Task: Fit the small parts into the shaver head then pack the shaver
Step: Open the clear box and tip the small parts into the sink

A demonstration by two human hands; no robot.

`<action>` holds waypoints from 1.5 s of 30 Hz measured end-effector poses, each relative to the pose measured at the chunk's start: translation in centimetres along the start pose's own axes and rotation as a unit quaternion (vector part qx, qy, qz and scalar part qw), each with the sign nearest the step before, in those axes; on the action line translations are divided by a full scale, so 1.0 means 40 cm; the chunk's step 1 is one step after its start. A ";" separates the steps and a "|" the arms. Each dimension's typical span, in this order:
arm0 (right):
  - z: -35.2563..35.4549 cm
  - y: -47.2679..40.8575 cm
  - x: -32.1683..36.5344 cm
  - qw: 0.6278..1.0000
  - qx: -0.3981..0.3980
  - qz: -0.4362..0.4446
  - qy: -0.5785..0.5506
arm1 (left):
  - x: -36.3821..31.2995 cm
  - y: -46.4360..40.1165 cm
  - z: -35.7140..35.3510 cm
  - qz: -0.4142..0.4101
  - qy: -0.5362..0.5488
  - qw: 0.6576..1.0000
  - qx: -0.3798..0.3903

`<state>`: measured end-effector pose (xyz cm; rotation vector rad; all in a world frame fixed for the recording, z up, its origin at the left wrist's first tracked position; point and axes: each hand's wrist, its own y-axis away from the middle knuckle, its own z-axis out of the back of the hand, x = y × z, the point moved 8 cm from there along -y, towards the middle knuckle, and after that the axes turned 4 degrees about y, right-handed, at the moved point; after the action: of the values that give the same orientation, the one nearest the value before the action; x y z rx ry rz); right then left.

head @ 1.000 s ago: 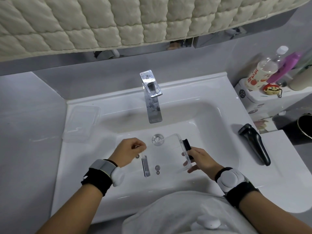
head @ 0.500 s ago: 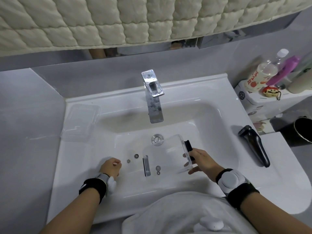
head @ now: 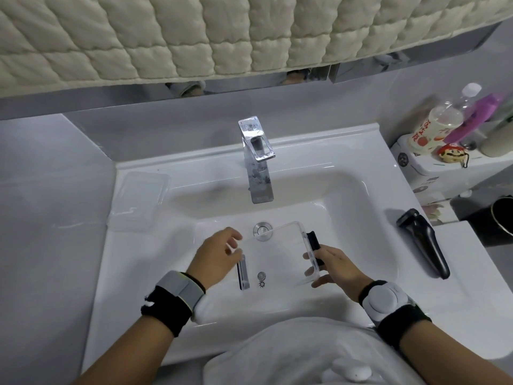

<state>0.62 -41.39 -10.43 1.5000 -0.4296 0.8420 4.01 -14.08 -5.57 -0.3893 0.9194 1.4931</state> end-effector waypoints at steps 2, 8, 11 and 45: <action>0.000 0.000 0.004 1.000 0.000 0.005 0.001 | -0.051 0.010 -0.062 -0.029 -0.012 0.995 0.099; -0.005 0.001 0.007 1.000 0.003 0.018 0.007 | -0.084 0.018 -0.201 -0.075 -0.288 0.920 0.255; -0.010 0.003 0.003 1.000 0.010 0.012 0.000 | -0.085 0.006 -0.233 -0.096 -0.378 0.884 0.258; -0.056 0.011 0.014 0.998 0.055 0.015 0.011 | -0.048 -0.024 -0.274 -0.002 -0.431 0.868 0.247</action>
<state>0.12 -39.17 -9.87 1.5870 -0.3948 0.9175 2.20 -23.51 -11.30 0.6232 0.5219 1.1721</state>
